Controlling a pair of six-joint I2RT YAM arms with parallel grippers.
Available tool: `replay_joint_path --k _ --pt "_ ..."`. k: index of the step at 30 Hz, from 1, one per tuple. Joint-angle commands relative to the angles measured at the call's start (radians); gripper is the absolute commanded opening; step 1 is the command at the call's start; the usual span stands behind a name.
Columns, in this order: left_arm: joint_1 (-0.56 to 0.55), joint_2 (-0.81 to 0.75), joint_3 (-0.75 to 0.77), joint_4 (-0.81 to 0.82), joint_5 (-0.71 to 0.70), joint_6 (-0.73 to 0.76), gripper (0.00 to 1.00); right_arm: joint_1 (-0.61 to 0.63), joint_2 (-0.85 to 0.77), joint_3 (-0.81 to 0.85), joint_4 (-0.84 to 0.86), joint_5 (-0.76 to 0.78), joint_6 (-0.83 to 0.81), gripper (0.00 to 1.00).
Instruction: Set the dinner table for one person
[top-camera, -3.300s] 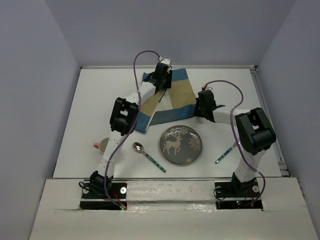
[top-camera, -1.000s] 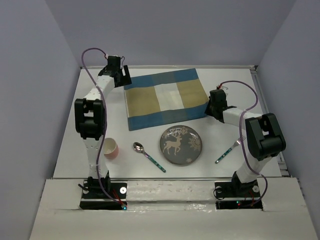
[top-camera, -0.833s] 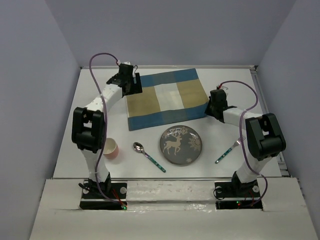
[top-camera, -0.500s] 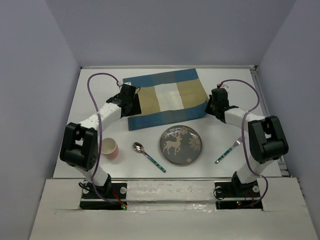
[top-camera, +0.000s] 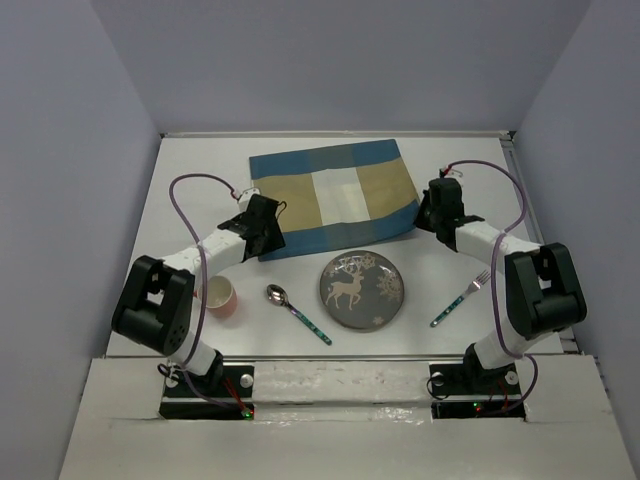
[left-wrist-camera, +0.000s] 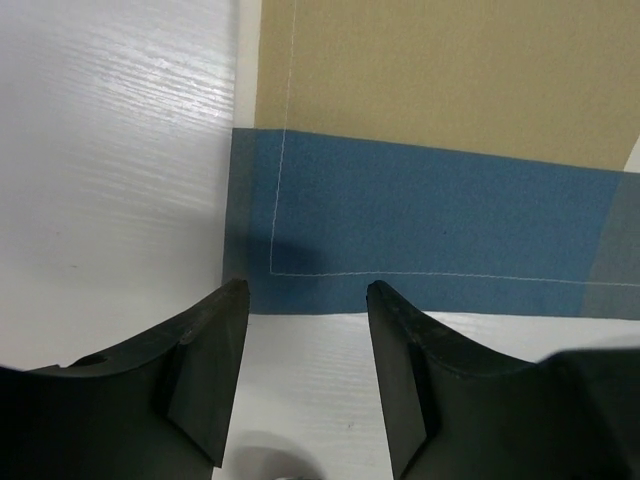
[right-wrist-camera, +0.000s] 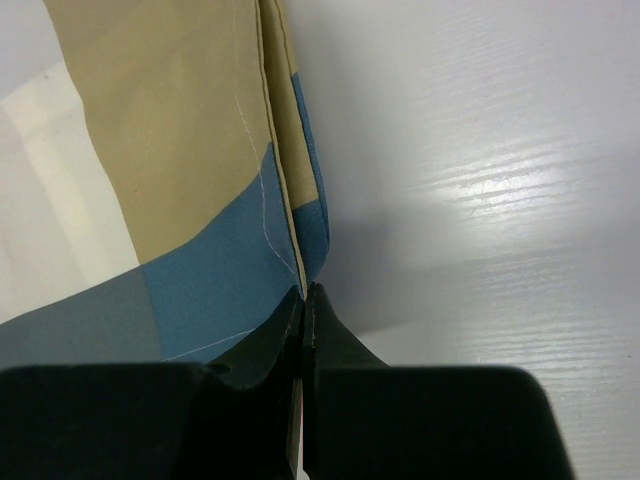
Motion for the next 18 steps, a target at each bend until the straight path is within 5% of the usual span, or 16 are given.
replay_joint_path --k 1,5,18 --pt "-0.003 0.032 -0.019 0.079 -0.055 -0.047 0.61 -0.005 -0.038 -0.012 0.037 0.003 0.001 0.00" --pt "-0.005 0.039 -0.043 0.076 -0.068 -0.042 0.53 -0.005 -0.041 -0.012 0.036 0.008 -0.004 0.00" --pt "-0.002 0.045 -0.111 0.080 -0.138 -0.035 0.56 -0.005 -0.071 -0.070 0.037 0.000 0.016 0.00"
